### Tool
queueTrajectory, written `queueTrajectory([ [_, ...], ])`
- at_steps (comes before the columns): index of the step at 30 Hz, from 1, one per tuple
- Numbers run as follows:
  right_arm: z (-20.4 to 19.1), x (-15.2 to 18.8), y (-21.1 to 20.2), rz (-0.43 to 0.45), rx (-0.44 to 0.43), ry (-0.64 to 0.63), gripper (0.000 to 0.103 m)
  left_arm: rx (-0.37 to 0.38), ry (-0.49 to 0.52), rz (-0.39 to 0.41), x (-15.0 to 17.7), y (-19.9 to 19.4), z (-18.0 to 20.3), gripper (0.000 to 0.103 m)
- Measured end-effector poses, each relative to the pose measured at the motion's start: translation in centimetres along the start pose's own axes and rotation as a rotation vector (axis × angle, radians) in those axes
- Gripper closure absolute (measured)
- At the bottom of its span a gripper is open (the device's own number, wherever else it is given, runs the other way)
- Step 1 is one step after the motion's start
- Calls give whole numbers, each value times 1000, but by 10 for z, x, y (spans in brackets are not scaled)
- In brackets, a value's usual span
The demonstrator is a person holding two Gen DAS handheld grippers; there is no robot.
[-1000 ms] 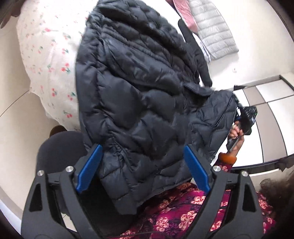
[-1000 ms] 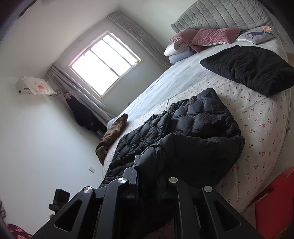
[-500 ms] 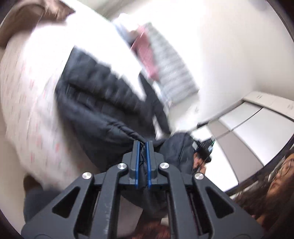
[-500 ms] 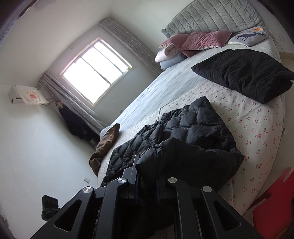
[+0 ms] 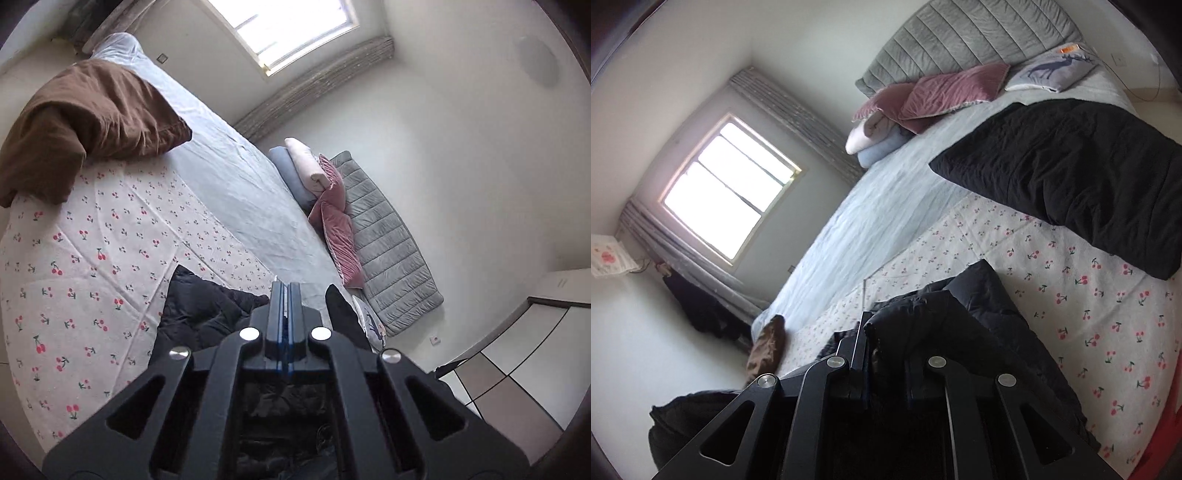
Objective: Fold large clothes
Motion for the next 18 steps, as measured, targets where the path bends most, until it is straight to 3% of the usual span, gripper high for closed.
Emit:
queueTrajectory([
  [2,15,-6,36,-35,54,38,91,-46,22,-36,3,15,-4,95],
  [4,35,-13,70,-68,106,96,91,-101,51,-81,8,23,-8,56],
  [6,55,-18,97,-84,151,140,90,-132,83,-99,9,25,-14,40],
  [9,74,-23,111,-103,128,214,84,-183,131,-137,10,25,-19,25],
  [12,74,-31,100,-122,49,237,67,-206,182,-191,13,31,-18,22],
  [14,69,-39,85,-105,8,223,51,-220,228,-235,15,39,-14,22],
  [18,54,-59,44,-29,-28,132,37,-241,364,-362,23,69,-6,21],
])
Point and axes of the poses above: each gripper's, at about its wrist camera, not at the fingertips, and y roughly the way its jaws point, z to its right, x to its underside, the point moved 2 cm from there along y, roughly the way its jaws point, and after that the axes turned 13 degrees about y, right-handed, at the moved point
